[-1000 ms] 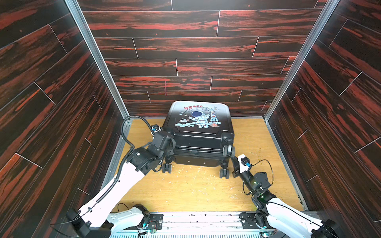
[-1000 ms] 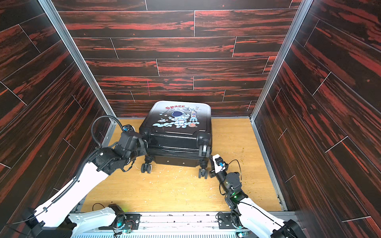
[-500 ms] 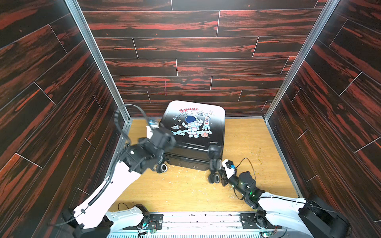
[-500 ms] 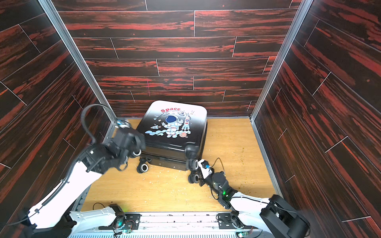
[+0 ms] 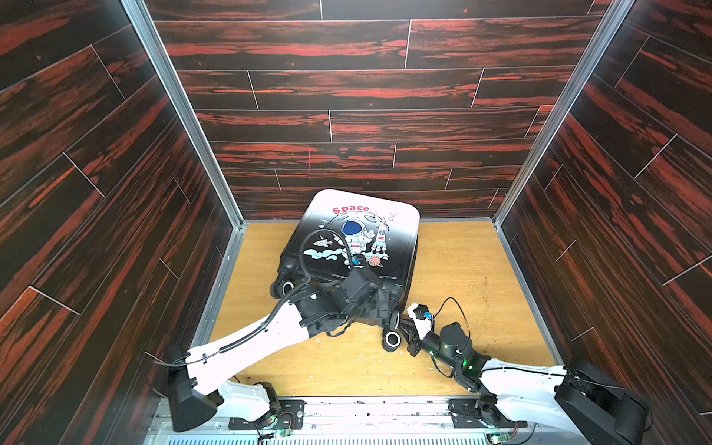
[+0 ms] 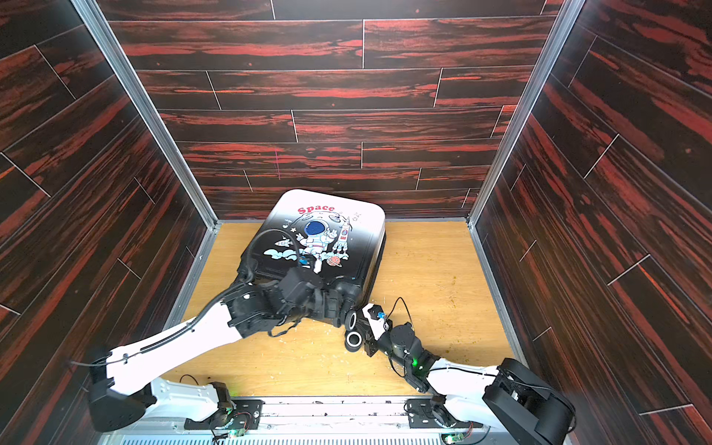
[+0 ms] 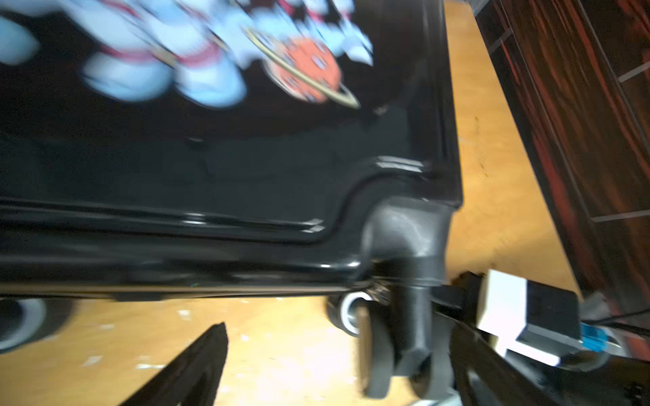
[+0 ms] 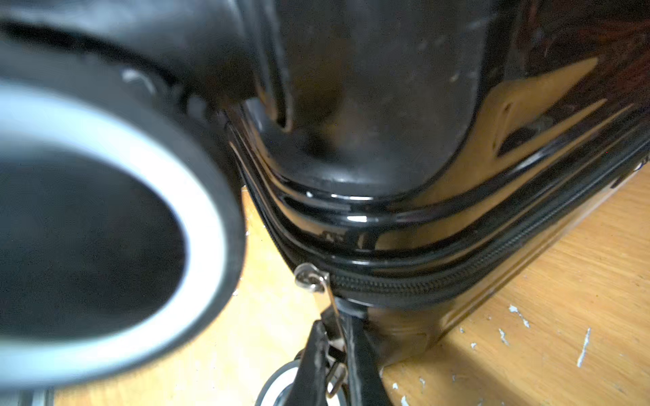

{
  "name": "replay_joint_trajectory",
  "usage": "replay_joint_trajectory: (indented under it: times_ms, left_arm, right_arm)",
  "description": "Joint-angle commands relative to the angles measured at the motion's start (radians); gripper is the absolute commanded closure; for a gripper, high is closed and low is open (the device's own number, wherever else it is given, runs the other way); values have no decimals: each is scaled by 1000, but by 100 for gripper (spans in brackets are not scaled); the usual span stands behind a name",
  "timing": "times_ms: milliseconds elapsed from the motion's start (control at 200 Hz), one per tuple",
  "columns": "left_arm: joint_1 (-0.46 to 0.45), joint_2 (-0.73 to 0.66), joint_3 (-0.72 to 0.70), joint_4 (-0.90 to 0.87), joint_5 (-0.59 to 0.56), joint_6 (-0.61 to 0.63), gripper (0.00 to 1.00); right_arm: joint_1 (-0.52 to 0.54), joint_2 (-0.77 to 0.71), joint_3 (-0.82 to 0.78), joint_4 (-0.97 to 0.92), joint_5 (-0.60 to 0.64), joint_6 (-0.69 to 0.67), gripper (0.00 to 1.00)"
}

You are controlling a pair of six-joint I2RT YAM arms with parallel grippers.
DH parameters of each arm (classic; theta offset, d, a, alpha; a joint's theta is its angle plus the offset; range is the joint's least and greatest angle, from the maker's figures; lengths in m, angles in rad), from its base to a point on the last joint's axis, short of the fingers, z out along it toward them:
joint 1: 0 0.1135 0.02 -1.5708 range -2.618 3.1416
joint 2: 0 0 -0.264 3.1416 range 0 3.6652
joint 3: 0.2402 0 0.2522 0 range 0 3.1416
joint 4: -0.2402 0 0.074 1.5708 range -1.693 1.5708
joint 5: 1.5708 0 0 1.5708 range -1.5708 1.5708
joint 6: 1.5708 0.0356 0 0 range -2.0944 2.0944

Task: Open the suitcase zippers
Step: Adjust the suitcase at the center of the board.

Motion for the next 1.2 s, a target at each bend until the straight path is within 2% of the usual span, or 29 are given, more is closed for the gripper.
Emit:
replay_joint_trajectory:
  times_ms: [0,205,371,496,686,776,912,1012,1197]
  left_arm:
    - [-12,46,-10,34,125,-39,0]
    - [-20,115,-8,38,141,-46,2]
    - [-29,164,8,42,142,-34,12]
    - [-29,205,32,-5,97,-3,30]
    - [-30,181,7,-53,62,41,71]
    - [-30,145,-11,-72,48,49,84]
    - [-30,94,-39,-100,37,54,92]
    - [-29,63,-60,-124,18,52,92]
    - [-29,21,-75,-164,-38,51,92]
  right_arm:
    - [19,-6,44,172,-15,17,100]
    - [26,44,50,221,-5,32,100]
    - [26,65,48,246,-3,44,100]
    - [27,54,46,229,34,36,100]
    - [26,33,53,154,86,-1,100]
    - [27,33,65,104,112,-15,100]
    - [27,27,89,36,164,-34,100]
    - [27,6,106,-12,213,-57,100]
    - [29,-70,136,-122,231,-98,100]
